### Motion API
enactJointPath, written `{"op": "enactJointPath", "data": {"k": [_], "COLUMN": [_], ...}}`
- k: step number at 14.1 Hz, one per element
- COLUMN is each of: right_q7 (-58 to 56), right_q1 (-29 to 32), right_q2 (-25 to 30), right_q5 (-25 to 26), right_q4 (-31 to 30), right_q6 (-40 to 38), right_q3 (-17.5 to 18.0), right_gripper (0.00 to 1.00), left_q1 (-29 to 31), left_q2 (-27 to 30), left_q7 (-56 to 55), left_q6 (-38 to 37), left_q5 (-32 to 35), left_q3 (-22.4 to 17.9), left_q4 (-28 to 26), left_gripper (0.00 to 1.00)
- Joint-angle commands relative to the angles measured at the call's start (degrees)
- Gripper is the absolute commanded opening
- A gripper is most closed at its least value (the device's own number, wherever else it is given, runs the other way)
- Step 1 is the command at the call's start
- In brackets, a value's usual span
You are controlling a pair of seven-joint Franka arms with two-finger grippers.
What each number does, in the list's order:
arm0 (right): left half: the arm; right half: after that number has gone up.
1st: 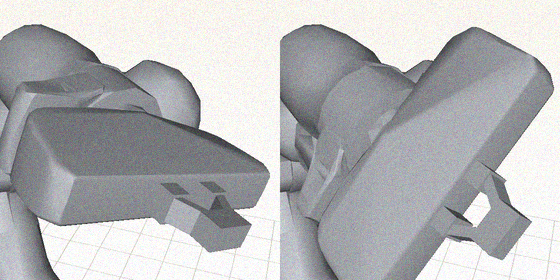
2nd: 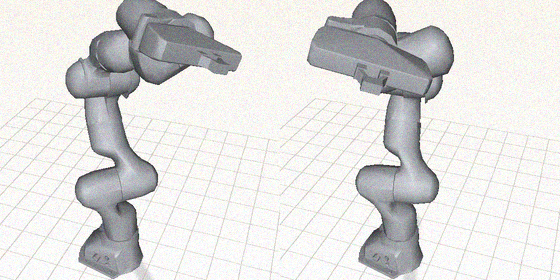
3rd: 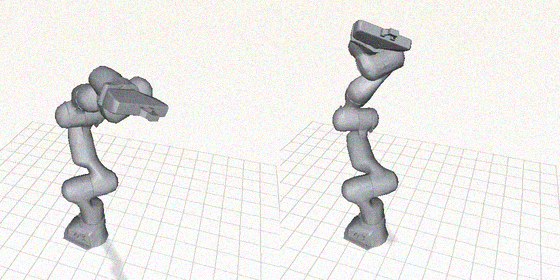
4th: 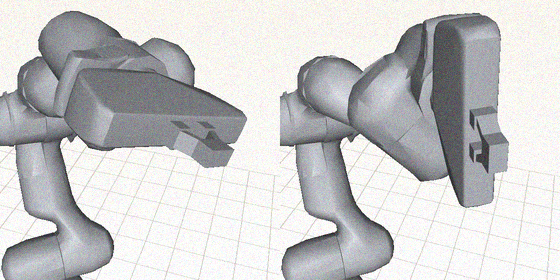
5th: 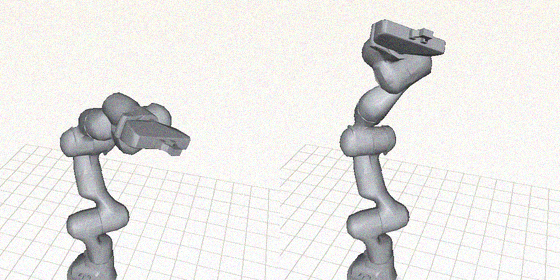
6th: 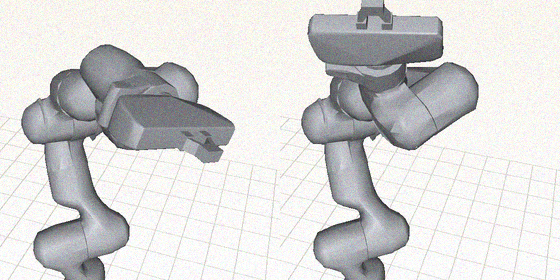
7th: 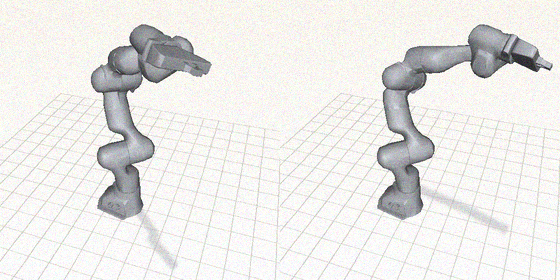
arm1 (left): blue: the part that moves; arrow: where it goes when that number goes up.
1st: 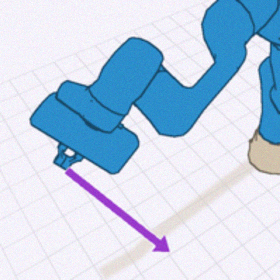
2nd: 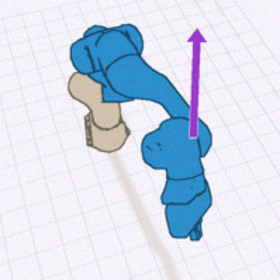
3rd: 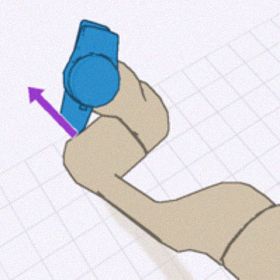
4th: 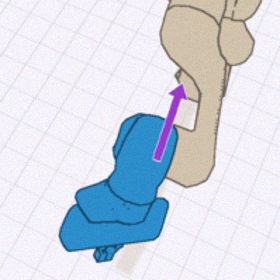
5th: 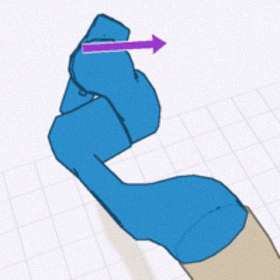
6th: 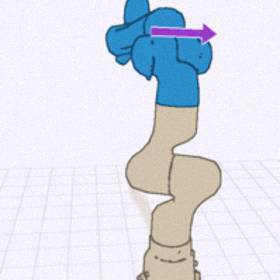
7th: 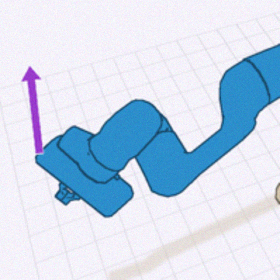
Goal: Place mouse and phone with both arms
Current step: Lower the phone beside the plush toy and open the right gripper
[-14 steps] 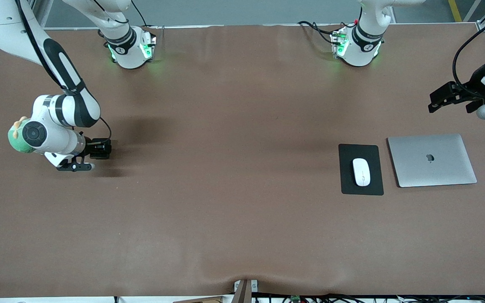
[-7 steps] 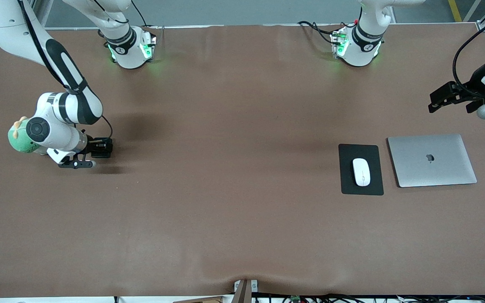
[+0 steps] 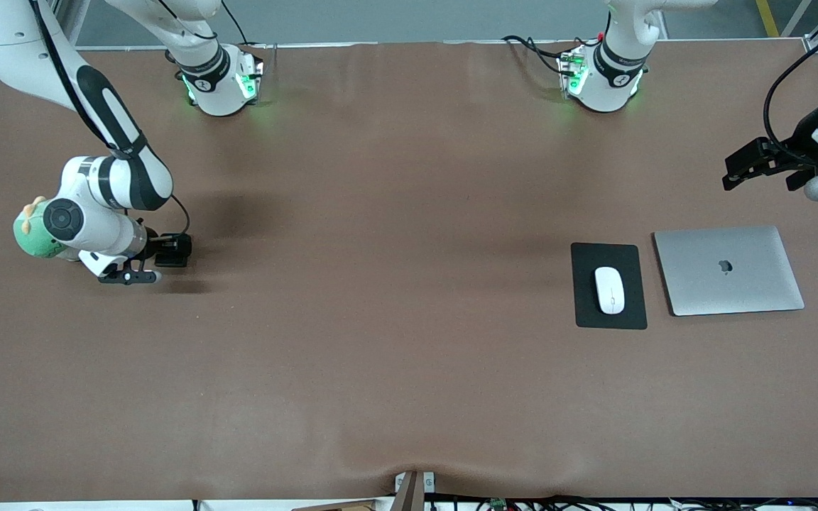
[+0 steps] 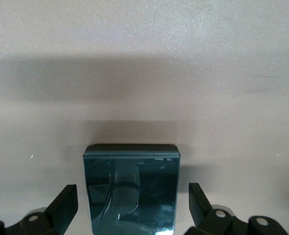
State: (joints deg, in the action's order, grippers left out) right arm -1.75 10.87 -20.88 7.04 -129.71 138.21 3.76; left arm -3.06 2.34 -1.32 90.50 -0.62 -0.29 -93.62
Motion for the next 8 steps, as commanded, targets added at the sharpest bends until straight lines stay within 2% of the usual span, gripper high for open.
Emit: {"op": "enactJointPath", "data": {"k": [1,8], "right_q7": [0.7,0.0], "right_q1": [-1.3,-6.6], "right_q2": [2.2,2.0], "right_q5": [1.0,0.4], "right_q4": [3.9,22.3], "right_q6": [-6.9,-28.9], "right_q3": [0.2,1.2], "right_gripper": [1.00,1.00], "left_q1": [0.2,0.3], "left_q2": [-0.7,-0.9], "left_q7": [1.1,1.1], "left_q6": [-0.4,-0.4], "left_q5": [1.1,1.1], "left_q3": [0.4,0.4], "left_q4": [1.4,2.4], "left_gripper": [1.00,1.00]}}
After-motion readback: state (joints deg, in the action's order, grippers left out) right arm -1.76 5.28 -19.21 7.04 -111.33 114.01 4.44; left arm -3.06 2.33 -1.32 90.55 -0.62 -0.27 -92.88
